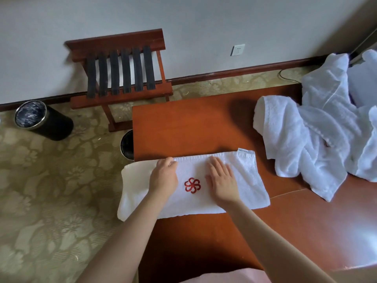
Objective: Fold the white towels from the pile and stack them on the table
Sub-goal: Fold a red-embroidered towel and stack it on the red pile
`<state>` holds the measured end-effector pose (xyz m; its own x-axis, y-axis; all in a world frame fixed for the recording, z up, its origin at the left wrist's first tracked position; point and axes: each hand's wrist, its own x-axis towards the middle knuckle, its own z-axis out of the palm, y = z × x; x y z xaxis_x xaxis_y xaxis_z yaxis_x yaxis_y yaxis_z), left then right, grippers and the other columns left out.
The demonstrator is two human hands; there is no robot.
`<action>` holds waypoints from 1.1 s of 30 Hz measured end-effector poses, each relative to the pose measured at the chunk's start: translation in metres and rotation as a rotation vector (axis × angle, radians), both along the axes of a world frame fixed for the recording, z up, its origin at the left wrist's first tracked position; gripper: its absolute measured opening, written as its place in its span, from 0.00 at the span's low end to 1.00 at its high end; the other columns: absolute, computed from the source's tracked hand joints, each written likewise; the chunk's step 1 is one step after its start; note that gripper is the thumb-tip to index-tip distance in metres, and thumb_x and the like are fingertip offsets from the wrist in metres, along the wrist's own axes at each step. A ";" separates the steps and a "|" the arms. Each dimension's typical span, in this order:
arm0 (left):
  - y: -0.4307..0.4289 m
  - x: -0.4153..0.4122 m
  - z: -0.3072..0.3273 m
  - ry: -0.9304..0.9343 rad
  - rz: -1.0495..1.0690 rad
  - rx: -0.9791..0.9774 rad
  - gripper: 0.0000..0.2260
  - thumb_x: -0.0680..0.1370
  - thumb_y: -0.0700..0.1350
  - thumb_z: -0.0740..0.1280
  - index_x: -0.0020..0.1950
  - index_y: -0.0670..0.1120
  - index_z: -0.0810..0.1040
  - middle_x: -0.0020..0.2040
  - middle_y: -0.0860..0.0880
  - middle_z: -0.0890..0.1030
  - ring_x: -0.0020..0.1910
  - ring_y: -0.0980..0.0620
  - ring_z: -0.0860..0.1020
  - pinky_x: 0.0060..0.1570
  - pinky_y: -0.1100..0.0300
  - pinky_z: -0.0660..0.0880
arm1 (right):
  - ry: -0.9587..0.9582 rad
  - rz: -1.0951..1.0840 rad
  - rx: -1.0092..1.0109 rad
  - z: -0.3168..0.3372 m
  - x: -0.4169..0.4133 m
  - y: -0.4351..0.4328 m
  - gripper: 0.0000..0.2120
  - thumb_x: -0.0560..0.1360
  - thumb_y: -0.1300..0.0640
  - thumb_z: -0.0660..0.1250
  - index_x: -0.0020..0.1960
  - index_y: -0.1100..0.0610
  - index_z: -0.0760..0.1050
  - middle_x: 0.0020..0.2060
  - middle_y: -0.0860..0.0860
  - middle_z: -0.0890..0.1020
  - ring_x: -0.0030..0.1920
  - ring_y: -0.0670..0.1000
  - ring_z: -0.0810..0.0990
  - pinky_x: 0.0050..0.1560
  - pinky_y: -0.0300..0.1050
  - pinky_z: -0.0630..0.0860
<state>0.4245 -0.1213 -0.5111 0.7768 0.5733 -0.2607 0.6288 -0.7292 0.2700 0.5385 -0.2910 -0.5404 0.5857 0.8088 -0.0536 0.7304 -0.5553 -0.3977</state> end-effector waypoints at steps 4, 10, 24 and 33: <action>0.001 0.003 -0.004 0.119 -0.034 0.040 0.20 0.80 0.40 0.57 0.73 0.46 0.68 0.75 0.49 0.63 0.72 0.48 0.61 0.63 0.55 0.69 | 0.004 -0.028 -0.179 -0.013 0.036 -0.029 0.29 0.81 0.43 0.52 0.78 0.51 0.50 0.77 0.48 0.48 0.77 0.49 0.44 0.75 0.52 0.39; -0.013 0.003 -0.008 0.160 -0.005 0.065 0.22 0.80 0.43 0.58 0.75 0.45 0.63 0.77 0.47 0.58 0.73 0.46 0.58 0.65 0.57 0.68 | -0.088 -0.101 -0.327 -0.010 0.067 -0.036 0.30 0.81 0.41 0.44 0.79 0.53 0.44 0.78 0.49 0.45 0.76 0.47 0.37 0.75 0.56 0.41; -0.038 -0.045 -0.006 -0.085 0.017 0.049 0.13 0.80 0.41 0.59 0.62 0.43 0.77 0.73 0.45 0.66 0.72 0.46 0.64 0.68 0.55 0.64 | -0.028 0.116 -0.135 0.010 -0.016 0.014 0.22 0.79 0.54 0.58 0.73 0.57 0.66 0.72 0.58 0.66 0.73 0.60 0.63 0.72 0.61 0.57; -0.062 -0.019 -0.020 0.037 -0.118 -0.127 0.22 0.82 0.46 0.56 0.76 0.47 0.58 0.79 0.46 0.45 0.77 0.46 0.39 0.74 0.45 0.42 | -0.009 0.076 -0.335 -0.008 0.000 -0.035 0.26 0.81 0.42 0.47 0.77 0.38 0.44 0.77 0.43 0.42 0.74 0.45 0.33 0.74 0.57 0.36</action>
